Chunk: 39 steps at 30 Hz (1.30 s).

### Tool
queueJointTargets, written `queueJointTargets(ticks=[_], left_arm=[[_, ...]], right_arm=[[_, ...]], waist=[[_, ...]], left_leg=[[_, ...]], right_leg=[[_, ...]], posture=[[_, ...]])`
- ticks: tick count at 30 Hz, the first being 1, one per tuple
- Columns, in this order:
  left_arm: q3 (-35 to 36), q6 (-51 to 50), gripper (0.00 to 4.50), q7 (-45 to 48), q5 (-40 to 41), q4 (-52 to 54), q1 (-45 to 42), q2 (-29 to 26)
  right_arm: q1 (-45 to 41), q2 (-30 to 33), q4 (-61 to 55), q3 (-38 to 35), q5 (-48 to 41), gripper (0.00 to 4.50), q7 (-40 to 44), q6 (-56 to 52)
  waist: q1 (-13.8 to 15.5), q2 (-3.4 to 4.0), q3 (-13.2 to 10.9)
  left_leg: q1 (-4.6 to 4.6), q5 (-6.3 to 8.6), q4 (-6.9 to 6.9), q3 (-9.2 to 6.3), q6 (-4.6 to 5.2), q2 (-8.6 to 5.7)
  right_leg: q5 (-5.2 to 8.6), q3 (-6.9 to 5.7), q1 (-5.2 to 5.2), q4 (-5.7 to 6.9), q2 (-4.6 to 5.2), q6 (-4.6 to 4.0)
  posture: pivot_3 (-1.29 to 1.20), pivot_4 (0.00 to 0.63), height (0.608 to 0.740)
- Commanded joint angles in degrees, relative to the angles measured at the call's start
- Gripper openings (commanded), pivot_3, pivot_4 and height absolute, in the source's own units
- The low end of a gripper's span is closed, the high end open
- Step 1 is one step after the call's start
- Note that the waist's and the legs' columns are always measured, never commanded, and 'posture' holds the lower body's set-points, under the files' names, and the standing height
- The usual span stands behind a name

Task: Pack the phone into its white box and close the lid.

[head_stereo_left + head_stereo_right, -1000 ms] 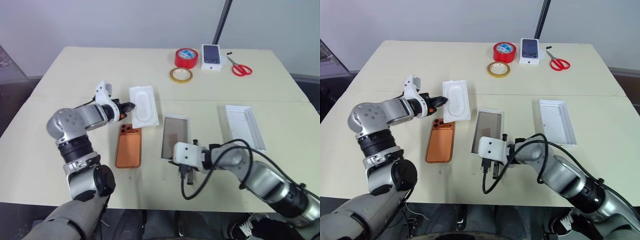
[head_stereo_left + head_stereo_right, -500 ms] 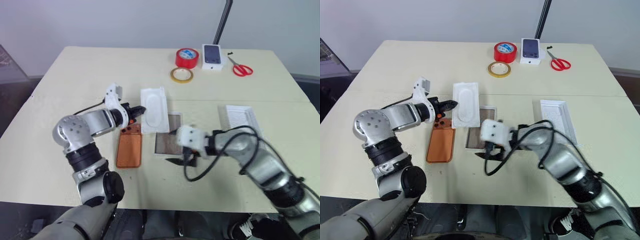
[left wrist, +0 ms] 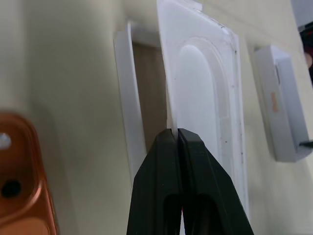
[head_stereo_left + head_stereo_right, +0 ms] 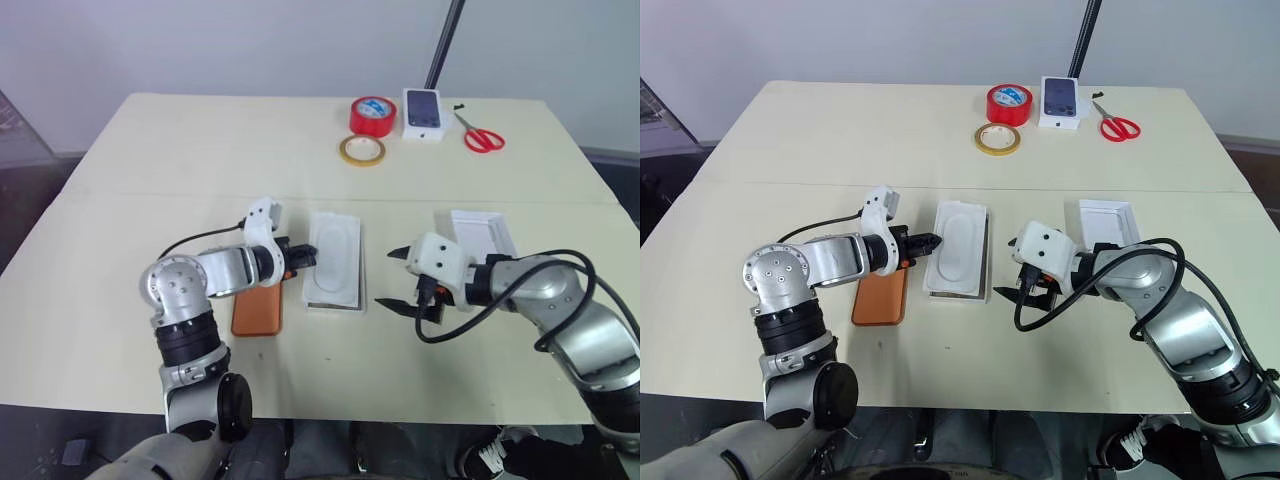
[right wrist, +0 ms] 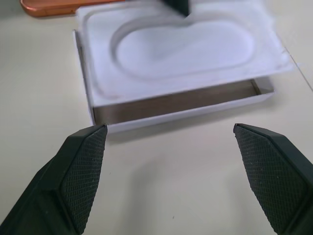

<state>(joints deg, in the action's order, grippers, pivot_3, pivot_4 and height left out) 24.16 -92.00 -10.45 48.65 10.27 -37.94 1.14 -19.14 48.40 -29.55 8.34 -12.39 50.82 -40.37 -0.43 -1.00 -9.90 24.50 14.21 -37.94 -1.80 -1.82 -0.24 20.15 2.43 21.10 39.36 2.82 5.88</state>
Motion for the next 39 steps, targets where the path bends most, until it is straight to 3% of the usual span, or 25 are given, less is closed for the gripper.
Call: queueJointTargets(ticks=[1, 3, 4, 6, 9, 10, 12, 17, 19, 22, 26, 31, 35, 39], left_arm=[[-0.84, -0.5, 0.0, -1.36, 3.51, 2.66, 0.13, 0.11], [-1.05, -0.5, 0.0, -2.16, 4.64, 2.73, 0.41, 0.46], [-1.08, -0.5, 0.3, -2.59, 5.15, 2.77, 0.51, 0.65], [-0.74, -0.5, 0.99, -3.37, 6.09, 2.82, 0.56, 1.16], [0.34, -0.5, 2.5, -3.99, 7.5, 2.88, 0.17, 0.88], [0.95, -0.5, 3.04, -4.0, 8.08, 2.84, -0.1, 0.61], [1.76, -0.5, 3.06, -3.63, 8.9, 2.93, -0.69, -0.58], [3.61, -0.31, 3.06, -1.1, 8.17, 3.33, -1.74, -5.3], [3.33, 1.84, 3.06, 1.4, 7.4, 4.12, -1.52, -8.56], [-2.79, 9.05, 3.06, 8.57, 3.6, 7.34, 1.64, -17.23], [-13.59, 28.51, 3.06, 25.43, -6.44, 12.56, 11.14, -31.15], [-19.5, 49.55, 3.06, 41.79, -16.86, 14.2, 23.4, -41.82], [-19.15, 57.96, 3.06, 48.26, -19.99, 14.19, 29.59, -45.14], [-17.12, 59.53, 3.06, 49.73, -19.28, 14.48, 31.41, -44.9]], right_arm=[[-0.92, -0.04, 0.31, -1.2, 0.41, 4.34, -0.66, 1.92], [-1.06, -0.11, 0.76, -0.92, 0.7, 4.34, -0.83, 2.46], [-1.18, -0.17, 0.93, -0.81, 0.78, 4.37, -0.92, 2.62], [-1.45, -0.3, 1.1, -0.67, 0.8, 4.38, -1.06, 2.78], [-2.03, -0.66, 1.32, -0.46, 0.7, 4.38, -1.19, 2.65], [-2.3, -0.87, 1.45, -0.4, 0.56, 4.12, -1.18, 2.5], [-2.89, -1.38, 1.75, -0.23, 0.33, 3.49, -1.27, 1.96], [-6.66, -5.19, 3.65, 1.97, 1.48, 0.79, -3.57, 0.27], [-8.58, -7.09, 5.13, 3.62, 2.67, 0.06, -4.97, -0.14], [-12.17, -10.52, 8.92, 6.73, 5.66, 0.06, -7.74, -0.15], [-17.86, -16.37, 17.95, 10.59, 10.66, 0.06, -12.35, 1.63], [-22.43, -22.06, 29.07, 14.21, 15.18, 0.06, -14.96, 5.25], [-24.1, -25.07, 33.54, 15.84, 16.53, 0.06, -14.03, 7.15], [-24.28, -26.14, 34.82, 17.59, 17.43, 0.06, -11.61, 7.94]], waist=[[-0.01, 0.0, 0.0], [-0.09, 0.0, 0.0], [-0.11, 0.0, 0.0], [-0.13, 0.0, 0.0], [-0.13, 0.0, 0.0], [-0.12, 0.0, 0.0], [-0.15, 0.0, 0.0], [-0.31, 0.0, 0.0], [-0.35, 0.0, 0.0], [-0.37, 0.0, 0.0], [-0.62, 0.05, 0.01], [-0.25, 0.04, 0.01], [-0.31, 0.06, 0.0], [-0.38, 0.06, 0.0]], left_leg=[[0.0, 0.0, -0.01, 0.0, 0.0, 0.0], [0.0, 0.0, 0.0, 0.0, 0.0, 0.0], [0.0, 0.0, 0.0, 0.0, 0.0, 0.0], [0.0, 0.0, 0.0, 0.0, -0.01, 0.0], [0.0, 0.0, 0.0, 0.0, -0.01, 0.0], [0.0, -0.01, 0.0, 0.0, -0.01, 0.0], [0.0, -0.02, 0.0, 0.0, -0.03, 0.0], [0.0, -0.19, 0.03, 0.0, -0.32, 0.04], [0.0, -0.19, 0.03, 0.0, -0.33, 0.04], [0.0, -0.22, 0.06, 0.01, -0.38, 0.03], [-0.04, -0.32, 0.28, 0.12, -0.55, 0.02], [-0.04, -0.37, 0.53, 0.13, -0.62, -0.01], [-0.03, -0.33, 0.69, 0.13, -0.54, -0.01], [-0.03, -0.19, 0.7, 0.1, -0.29, 0.0]], right_leg=[[0.0, 0.0, 0.0, 0.0, 0.0, 0.0], [0.0, 0.0, 0.0, 0.0, -0.01, 0.0], [0.0, -0.01, 0.0, 0.0, -0.02, 0.0], [0.0, 0.0, 0.0, 0.0, -0.02, 0.0], [0.0, -0.01, 0.0, -0.01, -0.02, 0.0], [0.0, -0.01, 0.0, -0.01, -0.03, 0.0], [0.0, -0.01, 0.0, -0.01, -0.03, 0.0], [0.0, 0.0, 0.03, 0.0, -0.07, 0.0], [0.0, 0.0, 0.05, 0.0, -0.08, 0.0], [0.0, 0.0, 0.08, 0.0, -0.07, 0.0], [0.0, 0.08, 0.19, 0.0, -0.07, -0.02], [0.0, 0.08, 0.28, -0.11, 0.02, -0.07], [-0.01, 0.08, 0.33, -0.14, 0.07, -0.1], [-0.01, 0.09, 0.33, -0.12, 0.08, -0.1]], posture=[[0.0, 0.15, 0.709], [0.0, 0.15, 0.709], [0.0, 0.15, 0.709], [0.0, 0.15, 0.709], [0.0, 0.15, 0.709], [0.0, 0.15, 0.709], [0.0, 0.15, 0.709], [0.0, 0.15, 0.709], [0.0, 0.15, 0.709], [0.0, 0.15, 0.709], [0.0, 0.15, 0.709], [0.0, 0.15, 0.709], [0.0, 0.15, 0.709], [0.0, 0.15, 0.709]])
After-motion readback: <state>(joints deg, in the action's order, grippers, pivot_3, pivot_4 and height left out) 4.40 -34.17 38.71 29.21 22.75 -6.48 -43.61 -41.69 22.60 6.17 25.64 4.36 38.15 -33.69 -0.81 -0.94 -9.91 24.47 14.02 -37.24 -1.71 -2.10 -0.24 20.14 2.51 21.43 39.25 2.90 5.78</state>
